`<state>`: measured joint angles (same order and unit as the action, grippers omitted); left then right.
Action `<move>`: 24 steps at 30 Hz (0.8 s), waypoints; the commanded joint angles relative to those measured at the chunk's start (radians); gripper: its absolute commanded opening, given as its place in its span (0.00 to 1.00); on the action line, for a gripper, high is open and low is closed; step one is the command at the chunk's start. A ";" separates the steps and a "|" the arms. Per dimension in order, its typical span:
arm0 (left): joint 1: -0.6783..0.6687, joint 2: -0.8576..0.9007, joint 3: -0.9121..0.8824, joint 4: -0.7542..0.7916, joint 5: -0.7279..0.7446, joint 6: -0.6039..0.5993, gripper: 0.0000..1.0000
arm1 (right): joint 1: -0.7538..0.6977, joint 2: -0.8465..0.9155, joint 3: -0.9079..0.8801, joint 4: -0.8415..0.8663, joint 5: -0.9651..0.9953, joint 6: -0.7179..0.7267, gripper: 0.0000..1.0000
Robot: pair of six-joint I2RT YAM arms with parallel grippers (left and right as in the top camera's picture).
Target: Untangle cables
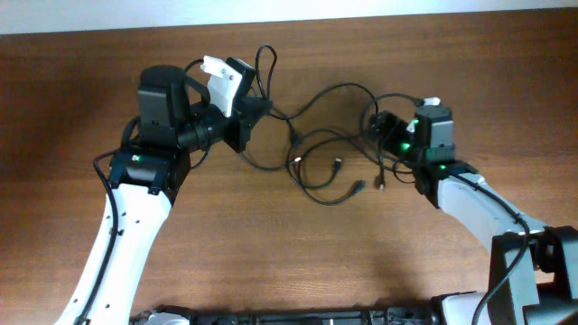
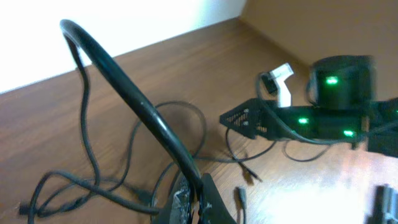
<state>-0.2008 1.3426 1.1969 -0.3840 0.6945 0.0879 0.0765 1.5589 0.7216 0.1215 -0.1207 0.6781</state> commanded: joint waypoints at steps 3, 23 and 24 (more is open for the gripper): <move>-0.014 0.000 0.012 0.115 0.297 0.019 0.00 | -0.003 0.018 0.004 -0.006 -0.003 0.007 0.94; 0.044 -0.031 0.012 0.392 0.164 -0.177 0.00 | 0.089 -0.071 0.003 -0.103 -0.703 -0.233 0.99; 0.078 -0.042 0.012 0.413 0.131 -0.234 0.00 | 0.097 -0.071 0.003 -0.127 -0.702 -0.249 0.99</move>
<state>-0.2058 1.3407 1.1969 -0.0208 0.9066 0.0257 0.1448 1.4914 0.7223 0.0456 -0.7433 0.5091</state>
